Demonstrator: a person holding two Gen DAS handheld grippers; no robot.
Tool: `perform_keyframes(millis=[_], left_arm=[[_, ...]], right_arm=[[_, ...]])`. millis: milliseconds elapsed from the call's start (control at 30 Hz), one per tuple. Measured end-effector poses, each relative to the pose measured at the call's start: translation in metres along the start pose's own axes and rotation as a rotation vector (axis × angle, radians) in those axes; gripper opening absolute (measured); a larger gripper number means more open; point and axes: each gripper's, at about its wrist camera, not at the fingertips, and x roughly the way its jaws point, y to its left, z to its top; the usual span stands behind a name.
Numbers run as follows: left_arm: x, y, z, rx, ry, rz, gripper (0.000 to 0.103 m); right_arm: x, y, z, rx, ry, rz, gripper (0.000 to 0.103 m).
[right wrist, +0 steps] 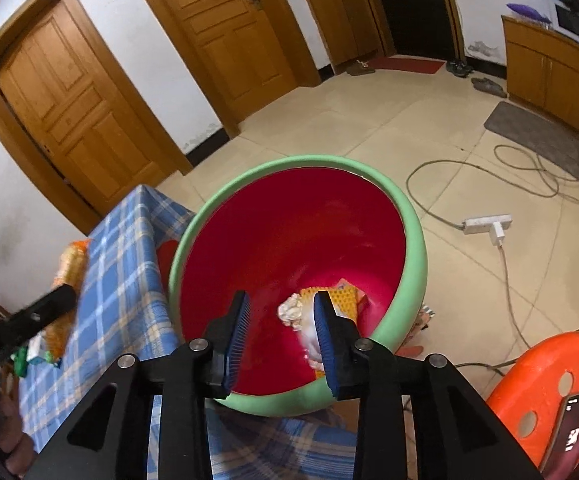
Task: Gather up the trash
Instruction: 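Carry the snack bag and white glove over the red bin with both tools, then open both tools to drop the snack bag and glove into the bin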
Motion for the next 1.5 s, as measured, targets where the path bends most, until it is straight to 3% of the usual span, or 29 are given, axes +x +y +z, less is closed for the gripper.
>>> perform_keyframes(millis=[367,567,767,833,1267,1367,1500], left_arm=[[0.023,-0.027,0.001,0.063,0.035,-0.046,0.039],[0.044,-0.039,0.0,0.088,0.068,-0.07,0.039],[0.052,-0.041,-0.002,0.066,0.091,-0.067,0.053],[0.051,-0.041,-0.002,0.066,0.09,-0.055,0.057],[0.023,-0.023,-0.006,0.007,0.05,-0.003,0.058],[0.014,-0.019,-0.009,-0.008,0.037,0.005,0.058],[0.002,-0.01,-0.012,-0.022,0.021,0.017,0.058]], right_arm=[[-0.026,-0.009,0.002,0.033,-0.067,0.012,0.052],[-0.034,-0.016,0.002,0.064,-0.083,-0.005,0.055],[-0.039,-0.023,0.003,0.081,-0.097,-0.01,0.057],[-0.04,-0.025,0.002,0.085,-0.102,-0.009,0.058],[-0.042,-0.023,-0.002,0.1,-0.098,0.023,0.059],[-0.044,-0.021,-0.003,0.1,-0.097,0.031,0.068],[-0.048,-0.015,-0.006,0.091,-0.101,0.04,0.068]])
